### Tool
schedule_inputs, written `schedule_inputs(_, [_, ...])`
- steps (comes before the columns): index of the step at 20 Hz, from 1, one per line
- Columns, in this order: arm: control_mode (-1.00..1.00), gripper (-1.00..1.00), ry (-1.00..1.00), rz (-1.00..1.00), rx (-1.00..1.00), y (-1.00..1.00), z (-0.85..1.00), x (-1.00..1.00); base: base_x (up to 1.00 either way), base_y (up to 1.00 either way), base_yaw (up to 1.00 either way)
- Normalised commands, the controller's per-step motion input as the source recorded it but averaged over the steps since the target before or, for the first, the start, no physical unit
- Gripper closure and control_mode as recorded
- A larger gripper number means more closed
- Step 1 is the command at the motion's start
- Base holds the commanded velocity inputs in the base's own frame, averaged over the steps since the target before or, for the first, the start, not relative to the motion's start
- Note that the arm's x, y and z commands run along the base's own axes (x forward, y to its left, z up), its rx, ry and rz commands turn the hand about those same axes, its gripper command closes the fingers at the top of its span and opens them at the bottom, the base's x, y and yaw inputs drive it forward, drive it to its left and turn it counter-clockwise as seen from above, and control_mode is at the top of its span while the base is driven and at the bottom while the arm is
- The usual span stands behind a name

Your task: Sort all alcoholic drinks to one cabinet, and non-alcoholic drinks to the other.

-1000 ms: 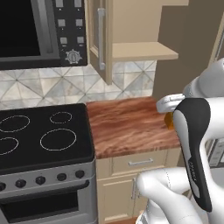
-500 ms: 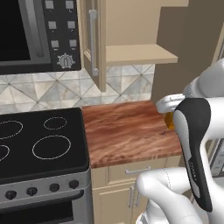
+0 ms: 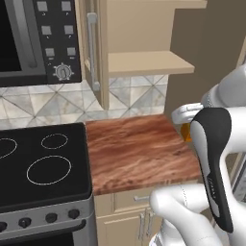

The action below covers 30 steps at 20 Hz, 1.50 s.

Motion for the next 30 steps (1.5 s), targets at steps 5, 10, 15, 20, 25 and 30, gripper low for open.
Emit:
schedule_inputs(5, [1.00,1.00,0.00,0.00,0.00,0.00,0.00,0.00,0.36,-0.19,0.00])
schedule_inputs(10, [1.00,1.00,0.00,0.00,0.00,0.00,0.00,0.00,0.37,-0.04,0.00])
schedule_inputs(15, [1.00,1.00,0.00,0.00,0.00,0.00,0.00,0.00,0.38,-0.03,0.00])
schedule_inputs(20, [1.00,1.00,0.00,0.00,0.00,0.00,0.00,0.00,0.39,-0.03,0.00])
schedule_inputs(25, [1.00,1.00,0.00,0.00,0.00,0.00,0.00,0.00,0.35,-0.05,0.00])
schedule_inputs(30, [1.00,1.00,0.00,0.00,0.00,0.00,0.00,0.00,0.30,-0.06,0.00])
